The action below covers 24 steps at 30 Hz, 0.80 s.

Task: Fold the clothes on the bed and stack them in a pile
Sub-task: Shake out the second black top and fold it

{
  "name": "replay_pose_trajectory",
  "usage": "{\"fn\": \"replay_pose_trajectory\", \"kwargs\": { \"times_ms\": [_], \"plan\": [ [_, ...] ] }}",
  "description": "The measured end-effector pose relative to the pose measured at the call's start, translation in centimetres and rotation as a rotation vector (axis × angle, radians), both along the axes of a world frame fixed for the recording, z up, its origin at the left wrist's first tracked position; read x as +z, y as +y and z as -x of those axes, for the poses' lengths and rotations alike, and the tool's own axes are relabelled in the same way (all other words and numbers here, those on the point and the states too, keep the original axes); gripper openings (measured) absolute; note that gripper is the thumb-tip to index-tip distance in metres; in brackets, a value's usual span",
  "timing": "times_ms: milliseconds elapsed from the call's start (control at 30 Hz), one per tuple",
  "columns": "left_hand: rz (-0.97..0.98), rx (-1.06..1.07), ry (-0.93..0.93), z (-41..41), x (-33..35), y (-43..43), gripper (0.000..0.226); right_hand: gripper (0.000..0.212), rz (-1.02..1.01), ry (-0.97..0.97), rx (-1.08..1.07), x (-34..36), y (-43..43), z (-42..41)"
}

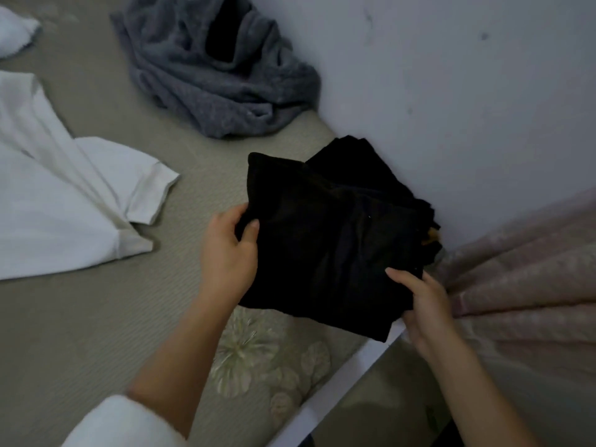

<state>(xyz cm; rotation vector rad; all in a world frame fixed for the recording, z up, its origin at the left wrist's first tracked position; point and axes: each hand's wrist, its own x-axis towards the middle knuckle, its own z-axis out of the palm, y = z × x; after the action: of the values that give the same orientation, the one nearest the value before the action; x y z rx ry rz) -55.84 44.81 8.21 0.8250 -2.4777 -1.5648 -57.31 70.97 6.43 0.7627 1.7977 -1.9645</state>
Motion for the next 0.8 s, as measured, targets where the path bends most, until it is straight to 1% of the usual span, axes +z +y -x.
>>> {"fn": "replay_pose_trajectory", "kwargs": {
  "times_ms": [167,233,333,400,433,500,600,733,800],
  "plan": [
    [0.072,-0.217,0.068,9.8,1.0,2.4,0.026,0.042,0.089,-0.056,-0.191,-2.3,2.0,3.3],
    [0.122,-0.234,0.094,13.0,0.7,3.2,0.025,0.045,0.120,-0.070,-0.230,-3.3,2.2,4.2],
    [0.173,-0.188,0.150,17.2,-0.3,4.6,0.027,0.048,0.134,-0.052,-0.287,-4.4,2.5,5.5],
    [0.208,-0.178,0.149,18.9,-1.7,5.4,0.036,0.050,0.040,-0.055,-0.301,-5.2,2.4,6.2],
    [0.264,-0.217,0.111,19.2,-2.8,5.8,0.043,0.051,-0.041,-0.066,-0.298,-5.6,2.4,6.4],
    [0.416,-0.338,-0.022,18.2,-5.0,6.4,0.054,0.050,-0.168,-0.097,-0.289,-6.4,2.1,6.4],
    [0.584,-0.472,-0.146,14.8,-8.0,6.7,0.056,0.044,-0.237,-0.103,-0.299,-7.0,1.7,6.3],
    [0.673,-0.642,-0.229,12.2,-10.8,6.7,0.058,0.035,-0.377,-0.049,-0.397,-7.4,1.5,6.1],
    [0.684,-0.695,-0.254,12.4,-11.1,6.5,0.059,0.038,-0.462,-0.051,-0.361,-7.8,1.2,6.1]
  ]
}}
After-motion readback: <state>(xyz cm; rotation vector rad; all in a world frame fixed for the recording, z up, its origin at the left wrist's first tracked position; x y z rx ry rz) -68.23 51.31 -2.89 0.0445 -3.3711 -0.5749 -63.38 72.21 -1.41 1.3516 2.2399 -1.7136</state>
